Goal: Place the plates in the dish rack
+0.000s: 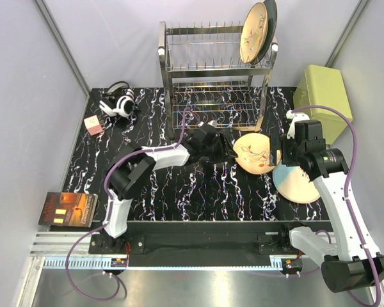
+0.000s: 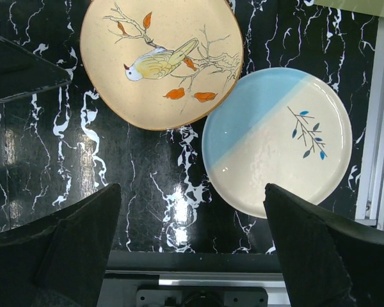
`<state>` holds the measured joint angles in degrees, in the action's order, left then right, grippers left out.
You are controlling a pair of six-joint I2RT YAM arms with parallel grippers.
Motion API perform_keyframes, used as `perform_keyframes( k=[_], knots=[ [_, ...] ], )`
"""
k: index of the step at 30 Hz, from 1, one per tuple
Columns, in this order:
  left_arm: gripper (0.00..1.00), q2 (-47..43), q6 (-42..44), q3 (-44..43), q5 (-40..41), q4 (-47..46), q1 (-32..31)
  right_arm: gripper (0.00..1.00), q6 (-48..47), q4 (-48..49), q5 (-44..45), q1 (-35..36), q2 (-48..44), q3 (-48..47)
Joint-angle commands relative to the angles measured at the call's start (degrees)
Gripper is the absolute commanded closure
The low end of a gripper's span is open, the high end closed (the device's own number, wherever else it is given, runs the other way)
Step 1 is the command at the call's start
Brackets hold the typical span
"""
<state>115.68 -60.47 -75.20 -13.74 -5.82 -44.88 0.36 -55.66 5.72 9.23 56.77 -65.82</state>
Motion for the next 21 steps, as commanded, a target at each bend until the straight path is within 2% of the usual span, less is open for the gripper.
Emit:
perform_keyframes(
  k=[1, 8, 13, 18, 19, 21],
  knots=[
    [0.48, 3.1, -2.3, -1.1, 2.4, -1.1, 0.1, 0.00, 1.7, 0.8, -2.5, -1.1, -0.8, 0.8],
    [0.48, 10.4, -0.2, -7.7, 2.1, -2.7, -0.2, 0.00, 1.7, 1.3, -3.5, -1.3, -0.7, 1.2],
    [0.52, 12.9, -1.8, -8.1, 0.7, -4.9, -0.2, 0.00, 1.8, 2.0, -3.6, -1.6, -0.5, 1.8],
    [0.72, 14.3, -3.8, -7.2, -0.7, -6.1, -0.1, 0.07, 2.8, 2.4, -3.2, -1.7, 0.3, 2.2],
    [0.83, 14.5, -4.2, -7.2, -0.9, -6.5, -0.1, 0.07, 2.9, 2.5, -2.8, -1.6, 0.3, 2.1],
    [0.96, 14.4, -4.4, -6.6, -1.6, -7.2, 0.2, 0.06, 3.2, 2.0, -2.6, -1.7, 0.5, 1.8]
  ],
)
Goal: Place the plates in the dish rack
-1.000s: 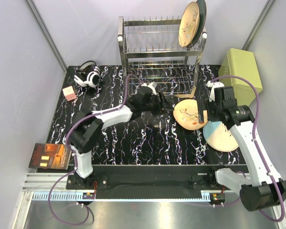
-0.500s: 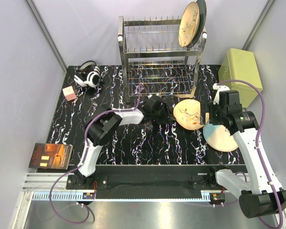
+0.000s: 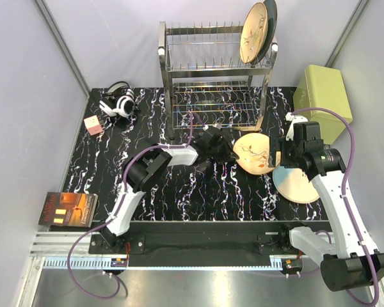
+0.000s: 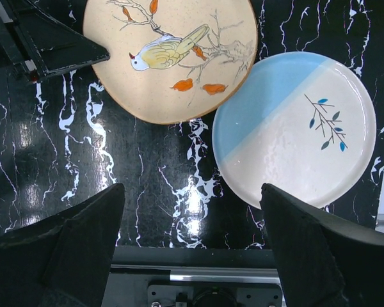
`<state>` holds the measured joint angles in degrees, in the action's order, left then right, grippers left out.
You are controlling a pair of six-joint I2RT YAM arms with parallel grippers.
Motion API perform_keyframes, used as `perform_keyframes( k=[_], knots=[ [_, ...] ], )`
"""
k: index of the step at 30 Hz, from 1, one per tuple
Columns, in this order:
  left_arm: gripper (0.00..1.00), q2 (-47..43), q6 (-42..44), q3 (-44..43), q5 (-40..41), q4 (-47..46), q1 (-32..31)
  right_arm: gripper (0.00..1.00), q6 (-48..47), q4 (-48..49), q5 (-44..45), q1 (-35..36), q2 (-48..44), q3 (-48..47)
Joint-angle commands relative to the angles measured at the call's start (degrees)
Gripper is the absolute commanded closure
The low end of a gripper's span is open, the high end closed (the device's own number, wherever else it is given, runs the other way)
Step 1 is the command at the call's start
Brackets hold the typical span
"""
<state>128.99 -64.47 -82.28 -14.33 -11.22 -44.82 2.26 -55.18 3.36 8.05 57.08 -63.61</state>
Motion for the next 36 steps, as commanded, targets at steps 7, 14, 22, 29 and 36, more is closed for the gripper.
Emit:
perform_keyframes(
  k=[7, 14, 22, 29, 36],
  knots=[
    [1.00, -8.7, 0.6, 13.3, -8.5, -2.7, 5.0, 0.00, -0.1, 1.4, -2.6, -0.5, 1.5, -0.5],
    [1.00, -21.2, 5.0, 33.6, -21.3, -5.0, 14.8, 0.00, -0.9, 6.5, -27.7, -0.5, 8.1, 1.1],
    [1.00, -26.0, 19.1, 44.3, -31.7, -11.8, 21.0, 0.02, 7.3, 17.2, -47.5, -0.5, 20.3, 7.4],
    [1.00, -19.9, 22.8, 39.9, -36.5, -11.1, 23.0, 0.07, 10.7, 29.9, -50.3, -0.5, 32.2, 11.7],
    [1.00, -15.4, 21.7, 37.4, -38.2, -12.6, 23.4, 0.17, 12.2, 37.2, -54.2, -0.5, 42.7, 11.9]
  ],
)
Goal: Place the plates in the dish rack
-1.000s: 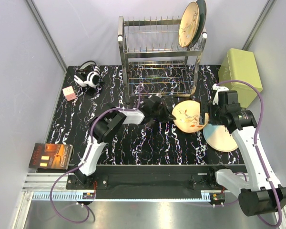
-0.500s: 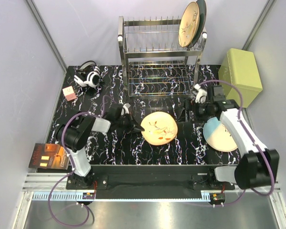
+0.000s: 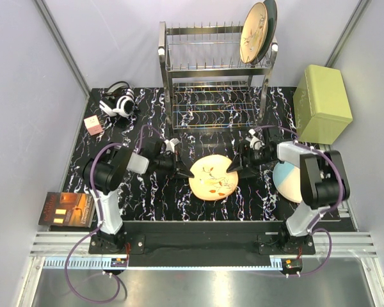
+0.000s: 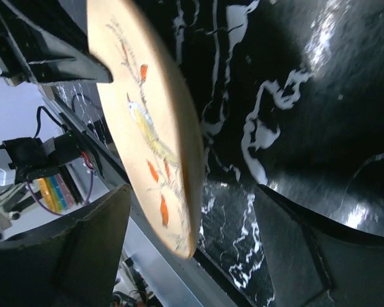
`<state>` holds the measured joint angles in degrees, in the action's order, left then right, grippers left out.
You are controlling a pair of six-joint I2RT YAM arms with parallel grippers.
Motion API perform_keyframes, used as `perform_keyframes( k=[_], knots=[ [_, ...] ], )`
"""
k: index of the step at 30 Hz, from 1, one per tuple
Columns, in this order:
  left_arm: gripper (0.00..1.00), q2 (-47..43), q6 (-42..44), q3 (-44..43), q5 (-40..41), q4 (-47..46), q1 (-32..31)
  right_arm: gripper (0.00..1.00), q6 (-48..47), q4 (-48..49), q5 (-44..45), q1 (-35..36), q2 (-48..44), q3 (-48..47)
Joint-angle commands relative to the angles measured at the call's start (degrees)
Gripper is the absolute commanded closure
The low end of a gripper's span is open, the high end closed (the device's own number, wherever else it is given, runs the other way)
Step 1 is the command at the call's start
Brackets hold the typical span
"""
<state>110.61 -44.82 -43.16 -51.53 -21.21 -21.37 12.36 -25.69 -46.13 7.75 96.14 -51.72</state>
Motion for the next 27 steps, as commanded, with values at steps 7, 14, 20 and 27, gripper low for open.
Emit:
perform_keyframes(
  k=[7, 14, 20, 27],
  knots=[
    [1.00, 4.5, 0.9, -2.7, -1.7, -3.9, 0.2, 0.33, 4.0, 11.4, -9.0, 0.2, 7.0, 0.8],
    [1.00, 4.5, 1.4, -3.8, -1.0, -2.8, 0.2, 0.46, 8.6, 15.1, -12.1, 1.1, 6.4, 1.1],
    [1.00, 4.4, 2.3, -4.3, -0.8, -1.8, 0.2, 0.49, 9.3, 15.3, -12.8, 2.9, 6.7, 1.1],
    [1.00, 3.8, 3.2, -4.0, -0.2, -1.1, 0.2, 0.56, 9.0, 14.8, -12.0, 6.1, 7.1, 0.2]
  ],
)
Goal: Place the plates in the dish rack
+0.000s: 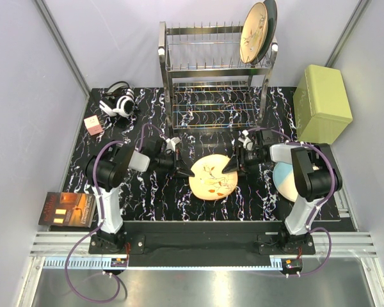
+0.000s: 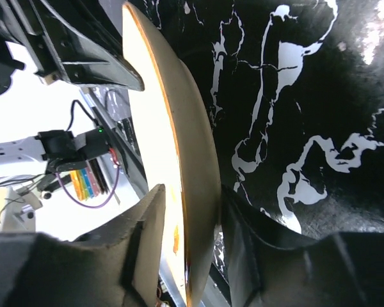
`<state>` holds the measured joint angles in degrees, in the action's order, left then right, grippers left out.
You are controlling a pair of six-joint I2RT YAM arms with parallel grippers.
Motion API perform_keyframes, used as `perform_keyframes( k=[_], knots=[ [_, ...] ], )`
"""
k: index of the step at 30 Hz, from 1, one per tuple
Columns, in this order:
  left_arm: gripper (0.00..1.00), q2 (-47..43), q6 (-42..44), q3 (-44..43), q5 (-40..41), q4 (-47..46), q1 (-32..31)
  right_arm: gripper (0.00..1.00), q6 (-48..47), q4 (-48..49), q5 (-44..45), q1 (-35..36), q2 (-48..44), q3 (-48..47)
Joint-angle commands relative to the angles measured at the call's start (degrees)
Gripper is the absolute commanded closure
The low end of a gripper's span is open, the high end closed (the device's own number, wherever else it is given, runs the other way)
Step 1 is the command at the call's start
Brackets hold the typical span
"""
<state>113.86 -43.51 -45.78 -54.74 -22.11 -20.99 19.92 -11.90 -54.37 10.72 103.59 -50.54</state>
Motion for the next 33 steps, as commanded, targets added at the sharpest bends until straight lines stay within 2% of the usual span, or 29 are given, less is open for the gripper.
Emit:
perform_keyframes(
  k=[1, 4, 7, 8, 9, 11, 12, 14, 15, 16, 19, 24, 28, 31, 32, 33],
  knots=[
    [1.00, 0.5, 2.0, -1.4, 3.1, -0.2, -0.2, 0.56, 1.4, 0.9, -3.6, 3.3, -0.1, -1.2],
    [1.00, 0.4, 2.0, -1.9, 3.2, -0.2, -0.2, 0.59, 1.4, 0.2, -3.5, 3.7, 0.6, -2.2],
    [1.00, 0.4, 2.0, -2.2, 3.3, 0.1, -0.2, 0.72, 1.0, -0.3, -3.0, 3.8, 1.1, -2.7],
    [1.00, 0.3, 2.2, -2.3, 3.3, 0.2, -0.2, 0.77, 1.0, -0.4, -3.0, 3.8, 1.1, -2.9],
    [1.00, 0.3, 2.4, -2.4, 3.4, 0.5, -0.2, 0.88, 0.8, -1.0, -2.4, 3.8, 1.0, -3.2],
    [1.00, 0.0, 3.2, -2.8, 3.8, 1.8, -0.2, 0.99, 0.6, -2.0, -1.4, 3.8, 0.0, -3.3],
    [1.00, -0.4, 3.9, -3.1, 4.1, 2.8, -0.2, 1.00, -0.1, -3.6, -0.4, 3.9, -0.3, -3.9],
    [0.87, -1.4, 6.8, -4.5, 5.4, 7.2, -0.2, 1.00, -1.5, -6.9, 1.4, 3.8, -2.5, -5.1],
    [0.80, -2.5, 8.3, -5.2, 5.9, 9.3, -0.1, 1.00, -3.8, -11.7, 4.1, 3.8, -4.2, -7.1],
    [0.63, -3.2, 10.0, -6.7, 6.3, 13.6, 0.0, 1.00, -5.6, -14.5, 5.1, 3.8, -5.1, -8.5],
    [0.48, -7.9, 18.1, -8.9, 8.4, 21.9, 1.0, 1.00, -14.7, -25.9, 9.7, 4.0, -9.0, -15.2],
    [0.45, -16.7, 29.2, -9.7, 8.9, 33.7, 5.8, 1.00, -23.3, -39.6, 15.1, 4.0, -15.9, -27.4],
    [0.45, -23.2, 32.9, -7.5, 8.4, 35.4, 8.9, 1.00, -23.4, -46.1, 16.5, 4.4, -18.3, -34.5],
    [0.45, -28.9, 34.4, -6.1, 9.8, 35.3, 9.5, 1.00, -19.4, -46.0, 25.3, 6.6, -22.5, -37.4],
    [0.45, -30.1, 34.6, -5.7, 10.1, 35.3, 9.6, 1.00, -16.6, -46.1, 33.3, 7.9, -23.6, -39.5],
    [0.45, -32.2, 34.9, -5.3, 10.3, 35.3, 9.6, 1.00, -16.8, -47.2, 36.6, 9.2, -24.7, -41.4]
  ],
)
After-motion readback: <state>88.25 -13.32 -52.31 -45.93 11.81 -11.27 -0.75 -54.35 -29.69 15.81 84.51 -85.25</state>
